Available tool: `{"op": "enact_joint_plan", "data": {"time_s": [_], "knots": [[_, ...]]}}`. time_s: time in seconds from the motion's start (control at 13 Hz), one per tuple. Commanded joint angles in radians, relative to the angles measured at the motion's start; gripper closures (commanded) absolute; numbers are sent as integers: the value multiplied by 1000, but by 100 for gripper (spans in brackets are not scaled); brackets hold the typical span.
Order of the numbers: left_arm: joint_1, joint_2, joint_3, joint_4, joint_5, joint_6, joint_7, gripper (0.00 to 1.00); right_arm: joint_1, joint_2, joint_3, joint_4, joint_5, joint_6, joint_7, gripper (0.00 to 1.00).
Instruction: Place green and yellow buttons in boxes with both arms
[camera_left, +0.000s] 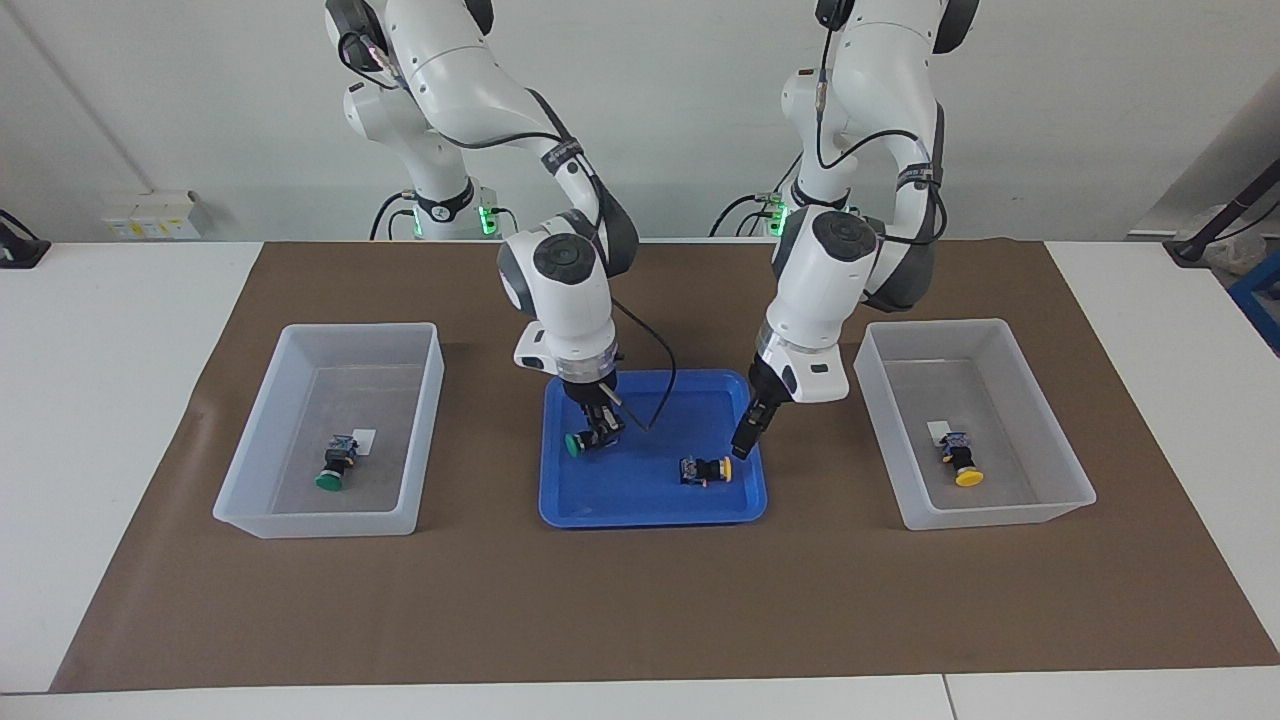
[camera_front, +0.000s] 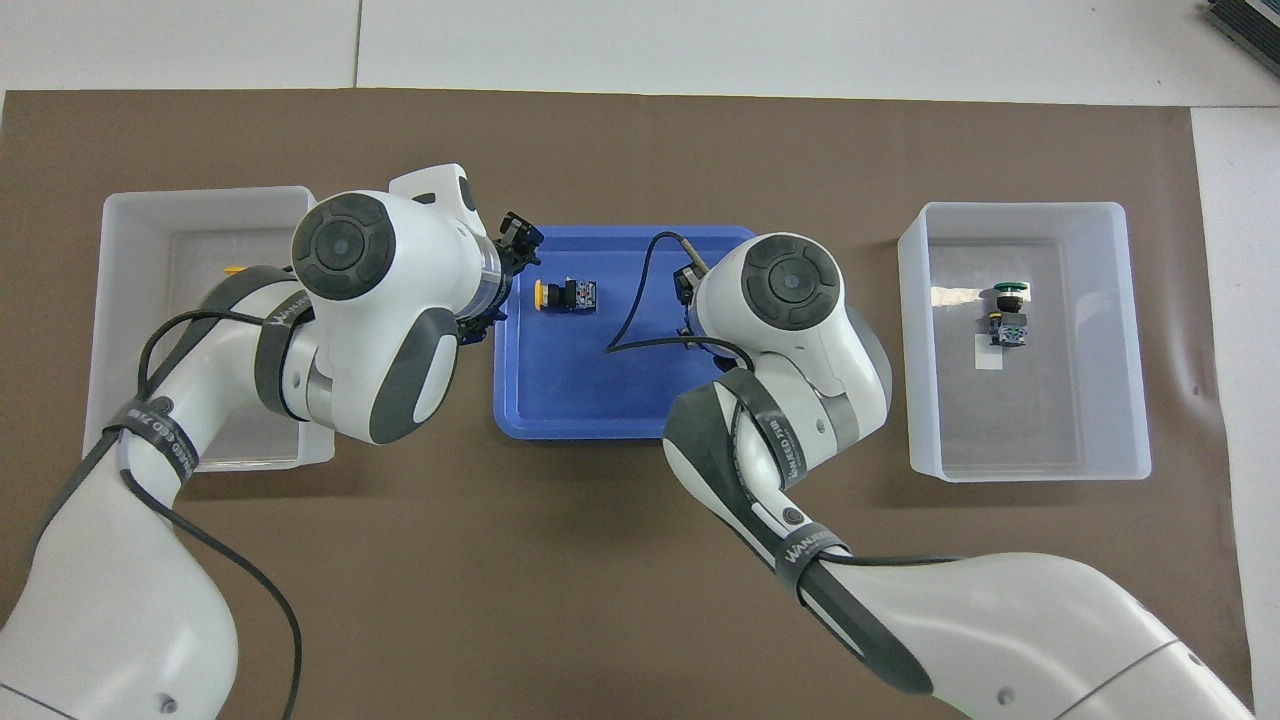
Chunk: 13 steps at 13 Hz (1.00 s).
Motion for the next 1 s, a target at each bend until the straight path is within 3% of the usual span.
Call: {"op": "enact_joint_plan", "data": {"time_s": [0.0, 0.23, 0.61, 0.92], "knots": [[-65, 13, 17, -52, -13, 82, -79, 24, -58, -97, 7, -23, 9, -96, -134, 100], [-91, 31, 17, -90, -13, 175, -122, 24, -110, -150, 5, -38, 9, -207, -321, 100], [-106, 73, 20, -143, -13, 338, -145, 24, -220, -305, 2, -184, 2, -313, -645, 100], [-108, 88, 20, -173, -13, 404, -145, 24, -375, -345, 2, -216, -4, -316, -1106, 100]]}}
